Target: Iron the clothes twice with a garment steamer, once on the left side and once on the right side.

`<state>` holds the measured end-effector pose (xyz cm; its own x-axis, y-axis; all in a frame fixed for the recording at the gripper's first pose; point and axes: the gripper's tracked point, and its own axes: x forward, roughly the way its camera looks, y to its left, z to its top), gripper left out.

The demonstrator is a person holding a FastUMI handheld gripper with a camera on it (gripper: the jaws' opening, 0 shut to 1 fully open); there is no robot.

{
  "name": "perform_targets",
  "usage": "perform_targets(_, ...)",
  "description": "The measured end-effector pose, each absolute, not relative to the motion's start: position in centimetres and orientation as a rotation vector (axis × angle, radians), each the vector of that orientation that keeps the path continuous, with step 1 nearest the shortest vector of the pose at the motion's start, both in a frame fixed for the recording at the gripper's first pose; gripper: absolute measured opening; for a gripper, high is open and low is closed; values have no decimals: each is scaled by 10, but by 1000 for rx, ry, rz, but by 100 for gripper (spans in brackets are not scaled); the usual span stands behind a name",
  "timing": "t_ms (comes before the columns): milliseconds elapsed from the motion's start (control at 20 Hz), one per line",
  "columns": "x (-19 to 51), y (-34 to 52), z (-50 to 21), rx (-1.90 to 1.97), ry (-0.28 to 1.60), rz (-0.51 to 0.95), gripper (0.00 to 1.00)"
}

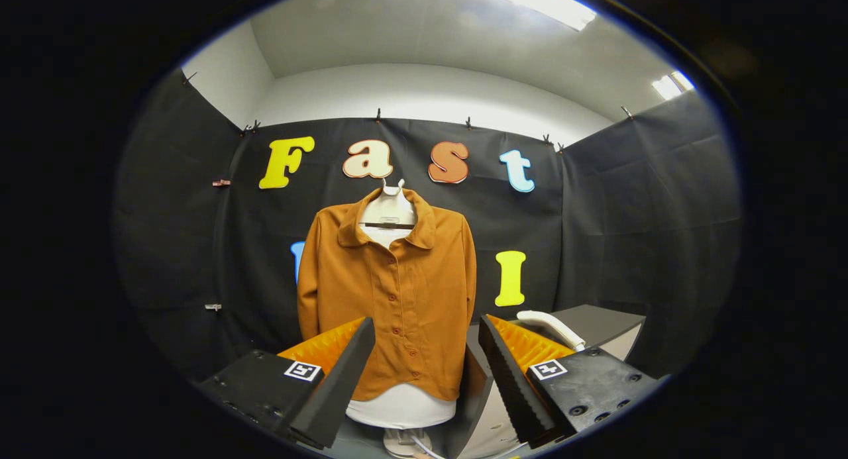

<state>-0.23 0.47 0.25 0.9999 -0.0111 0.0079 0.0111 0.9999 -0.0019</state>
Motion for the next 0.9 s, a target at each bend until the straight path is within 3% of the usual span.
perform_targets(900,-4,4,3,-11,-11,-107,98)
